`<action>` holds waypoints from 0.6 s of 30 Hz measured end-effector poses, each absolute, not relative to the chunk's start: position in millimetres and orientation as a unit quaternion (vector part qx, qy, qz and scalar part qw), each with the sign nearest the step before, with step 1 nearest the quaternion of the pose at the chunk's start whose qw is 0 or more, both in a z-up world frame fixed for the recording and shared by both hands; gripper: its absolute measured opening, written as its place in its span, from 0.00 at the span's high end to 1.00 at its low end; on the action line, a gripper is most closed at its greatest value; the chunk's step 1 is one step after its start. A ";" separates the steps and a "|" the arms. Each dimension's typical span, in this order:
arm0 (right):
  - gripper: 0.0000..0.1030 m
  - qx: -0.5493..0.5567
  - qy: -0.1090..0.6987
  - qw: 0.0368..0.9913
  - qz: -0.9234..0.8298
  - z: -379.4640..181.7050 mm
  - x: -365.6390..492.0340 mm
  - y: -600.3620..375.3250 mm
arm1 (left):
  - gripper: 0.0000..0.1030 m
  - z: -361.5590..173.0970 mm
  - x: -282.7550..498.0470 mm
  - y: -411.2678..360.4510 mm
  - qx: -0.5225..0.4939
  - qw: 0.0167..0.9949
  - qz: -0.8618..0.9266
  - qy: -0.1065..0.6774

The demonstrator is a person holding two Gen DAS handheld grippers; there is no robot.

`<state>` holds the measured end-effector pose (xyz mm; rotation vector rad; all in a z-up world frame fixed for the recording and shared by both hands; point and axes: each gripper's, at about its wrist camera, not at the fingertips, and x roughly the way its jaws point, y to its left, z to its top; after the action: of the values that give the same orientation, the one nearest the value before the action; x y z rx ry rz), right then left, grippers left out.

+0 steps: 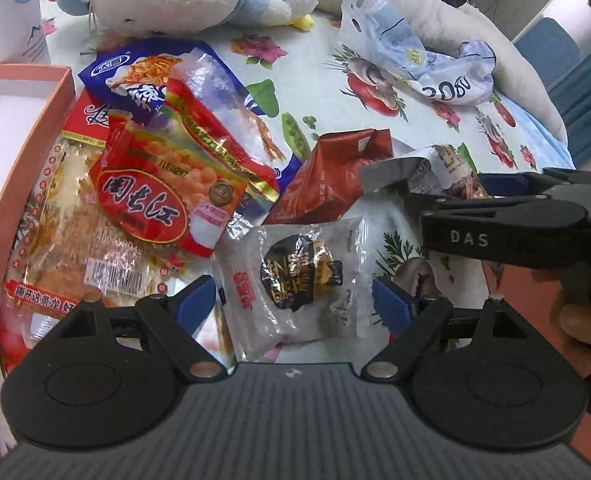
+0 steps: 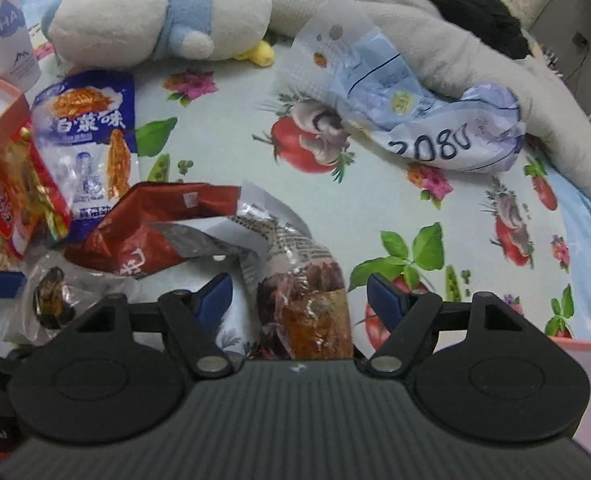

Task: Organize snacks
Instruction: 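Grasp the clear snack with black label using the left tool while the right tool grasps the brown jerky pack, then lift both snacks and carry them over the deep pink box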

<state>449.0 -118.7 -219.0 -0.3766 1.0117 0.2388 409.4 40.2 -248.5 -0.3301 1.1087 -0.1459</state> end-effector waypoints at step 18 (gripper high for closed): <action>0.60 -0.093 0.527 0.840 0.095 -178.3 411.7 -143.9 | 0.53 -234.6 397.1 27.0 -0.118 0.827 -0.077 0.544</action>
<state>411.7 -143.9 -178.3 -0.1961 1.1137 0.2017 397.1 27.0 -234.6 -0.2510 1.1565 -0.1630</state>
